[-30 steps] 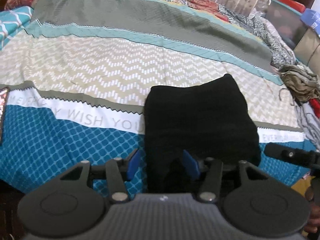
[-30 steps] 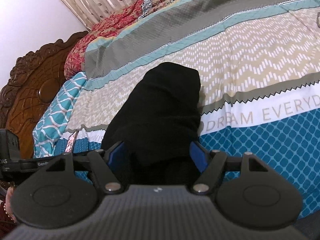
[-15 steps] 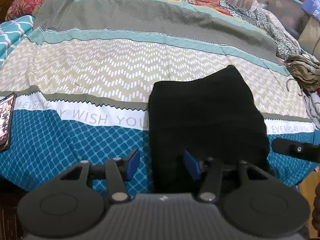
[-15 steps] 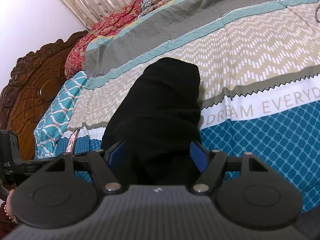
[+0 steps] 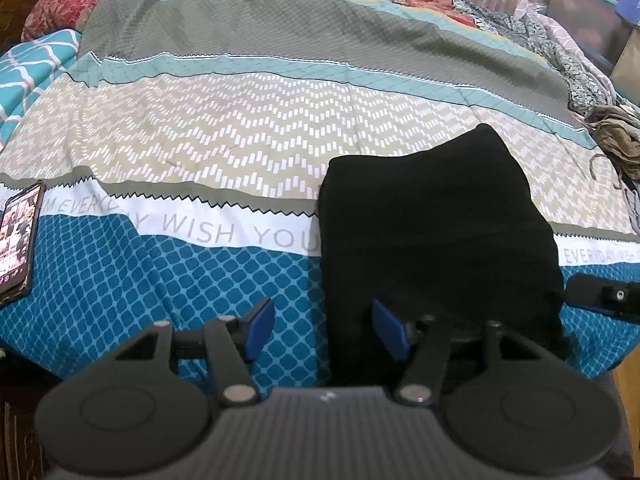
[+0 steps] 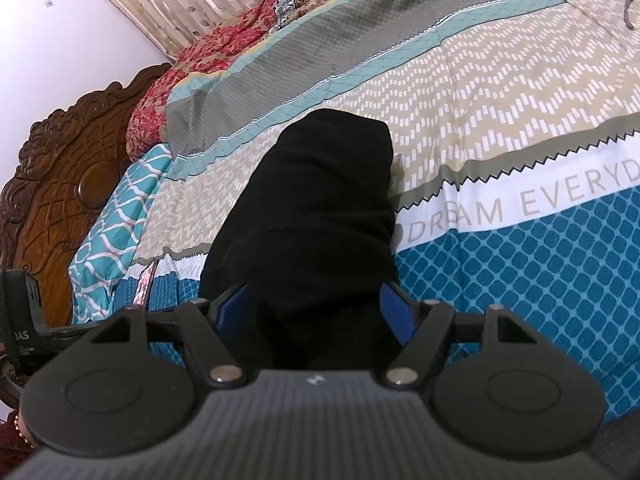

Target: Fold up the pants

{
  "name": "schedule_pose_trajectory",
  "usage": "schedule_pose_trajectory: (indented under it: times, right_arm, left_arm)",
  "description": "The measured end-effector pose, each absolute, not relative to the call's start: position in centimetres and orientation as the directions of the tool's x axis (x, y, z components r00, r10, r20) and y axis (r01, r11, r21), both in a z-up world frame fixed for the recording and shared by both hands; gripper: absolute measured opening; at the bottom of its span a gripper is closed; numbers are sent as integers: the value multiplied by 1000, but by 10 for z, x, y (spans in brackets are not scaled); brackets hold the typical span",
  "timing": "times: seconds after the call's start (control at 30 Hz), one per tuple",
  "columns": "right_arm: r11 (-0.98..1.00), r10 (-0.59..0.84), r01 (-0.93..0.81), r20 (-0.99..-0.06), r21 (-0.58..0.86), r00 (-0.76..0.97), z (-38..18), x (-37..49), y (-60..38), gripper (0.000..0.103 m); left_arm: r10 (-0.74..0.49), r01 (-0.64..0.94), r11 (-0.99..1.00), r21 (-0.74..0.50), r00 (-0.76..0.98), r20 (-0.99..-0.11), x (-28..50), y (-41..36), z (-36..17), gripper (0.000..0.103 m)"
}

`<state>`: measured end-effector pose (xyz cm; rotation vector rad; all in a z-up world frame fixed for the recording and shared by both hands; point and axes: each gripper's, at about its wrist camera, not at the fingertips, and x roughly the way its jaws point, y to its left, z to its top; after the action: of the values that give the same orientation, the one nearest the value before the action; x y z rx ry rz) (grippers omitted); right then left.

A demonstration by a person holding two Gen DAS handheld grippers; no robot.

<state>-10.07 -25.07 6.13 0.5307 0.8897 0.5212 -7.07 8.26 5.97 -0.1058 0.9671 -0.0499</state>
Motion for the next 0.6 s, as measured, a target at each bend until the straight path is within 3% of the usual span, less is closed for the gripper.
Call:
schedule_pose_trajectory:
  times: [0.6]
  right_arm:
    - [709, 645, -169, -533, 685, 547, 63, -104, -254, 80]
  left_arm:
    - [-77, -18, 994, -106, 565, -821, -70, 88, 57, 62]
